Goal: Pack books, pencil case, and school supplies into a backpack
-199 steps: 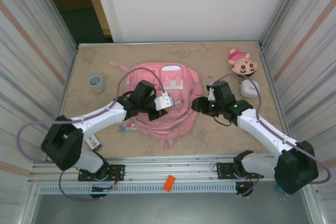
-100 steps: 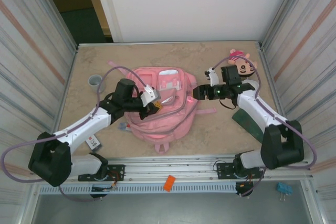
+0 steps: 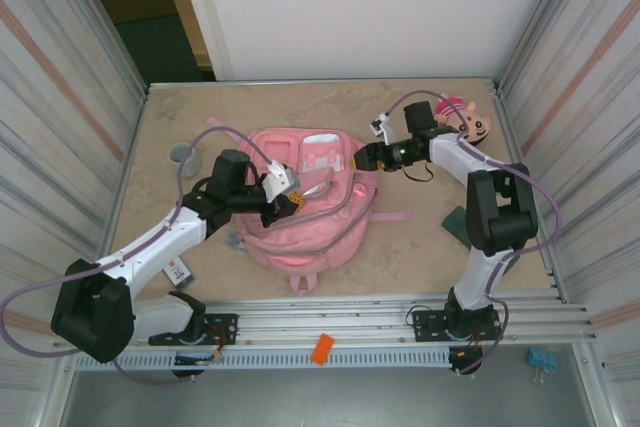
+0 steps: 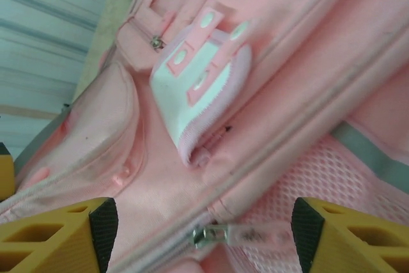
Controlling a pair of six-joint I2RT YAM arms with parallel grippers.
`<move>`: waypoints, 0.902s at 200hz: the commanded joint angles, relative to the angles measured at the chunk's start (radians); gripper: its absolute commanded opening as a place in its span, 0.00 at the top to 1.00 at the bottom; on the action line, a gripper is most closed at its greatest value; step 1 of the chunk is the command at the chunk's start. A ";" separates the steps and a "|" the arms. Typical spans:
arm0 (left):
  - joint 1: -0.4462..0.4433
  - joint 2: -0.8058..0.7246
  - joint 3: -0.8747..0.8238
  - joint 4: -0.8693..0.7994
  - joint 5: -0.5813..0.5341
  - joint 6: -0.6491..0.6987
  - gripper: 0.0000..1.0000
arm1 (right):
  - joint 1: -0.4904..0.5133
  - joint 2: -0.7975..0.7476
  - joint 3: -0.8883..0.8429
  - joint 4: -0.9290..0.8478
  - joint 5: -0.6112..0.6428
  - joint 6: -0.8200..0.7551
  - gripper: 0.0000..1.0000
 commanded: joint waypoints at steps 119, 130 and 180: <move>0.019 -0.001 0.023 0.091 0.060 -0.015 0.98 | 0.014 0.035 0.034 -0.259 -0.149 0.028 0.56; 0.019 0.001 0.023 0.094 0.060 -0.016 0.98 | 0.014 0.033 0.042 -0.259 -0.147 0.027 0.58; 0.019 0.001 0.026 0.091 0.058 -0.013 0.98 | 0.019 0.036 0.062 -0.233 -0.080 0.062 0.72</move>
